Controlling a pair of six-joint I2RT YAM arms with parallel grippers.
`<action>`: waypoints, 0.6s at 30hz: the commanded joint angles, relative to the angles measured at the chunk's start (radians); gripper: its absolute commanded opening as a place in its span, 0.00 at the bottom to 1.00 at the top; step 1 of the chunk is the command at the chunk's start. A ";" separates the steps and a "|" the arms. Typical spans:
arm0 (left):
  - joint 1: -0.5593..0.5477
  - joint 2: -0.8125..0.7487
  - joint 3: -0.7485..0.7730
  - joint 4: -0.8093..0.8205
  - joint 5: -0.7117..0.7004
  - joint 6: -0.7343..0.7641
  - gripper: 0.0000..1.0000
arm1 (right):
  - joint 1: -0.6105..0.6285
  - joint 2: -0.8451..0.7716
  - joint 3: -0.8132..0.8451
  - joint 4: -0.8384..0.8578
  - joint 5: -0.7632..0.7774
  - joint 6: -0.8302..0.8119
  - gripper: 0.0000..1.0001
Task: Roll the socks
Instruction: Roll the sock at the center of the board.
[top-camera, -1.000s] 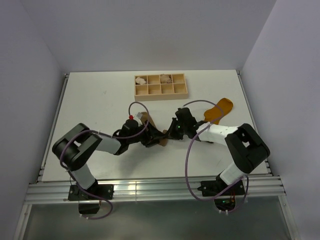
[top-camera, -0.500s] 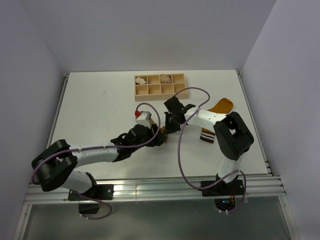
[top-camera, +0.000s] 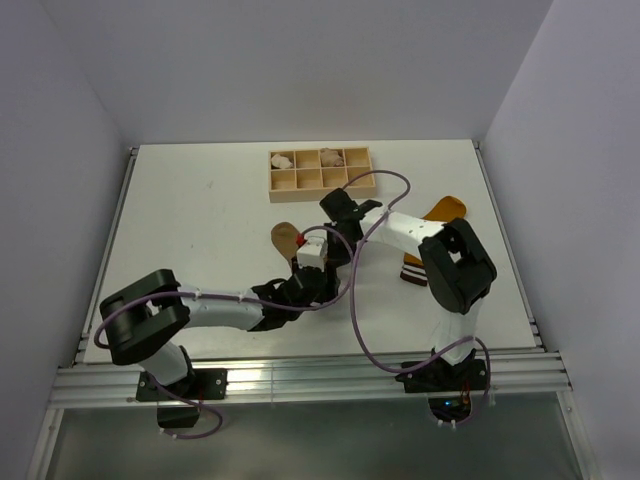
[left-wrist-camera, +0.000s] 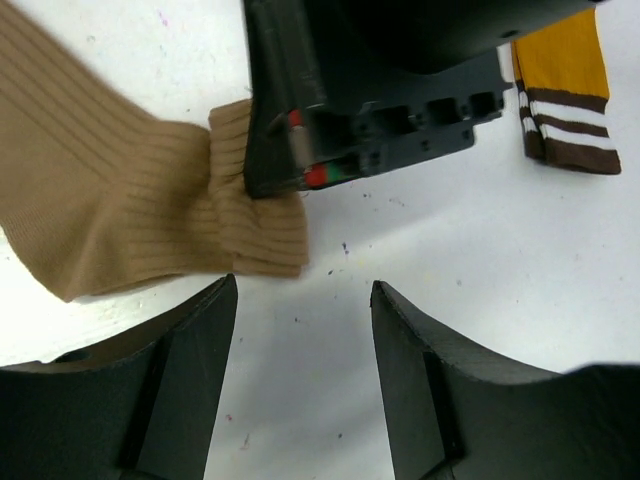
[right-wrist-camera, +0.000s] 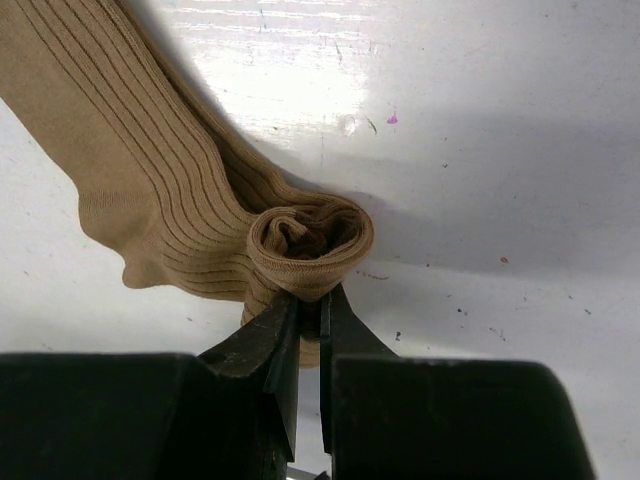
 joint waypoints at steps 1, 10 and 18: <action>-0.036 0.045 0.056 0.056 -0.136 0.087 0.62 | 0.015 0.032 0.035 -0.088 0.035 -0.022 0.00; -0.054 0.160 0.105 0.069 -0.219 0.127 0.61 | 0.020 0.046 0.058 -0.106 0.009 -0.012 0.00; -0.065 0.232 0.142 0.069 -0.259 0.142 0.60 | 0.023 0.046 0.058 -0.100 -0.011 -0.007 0.00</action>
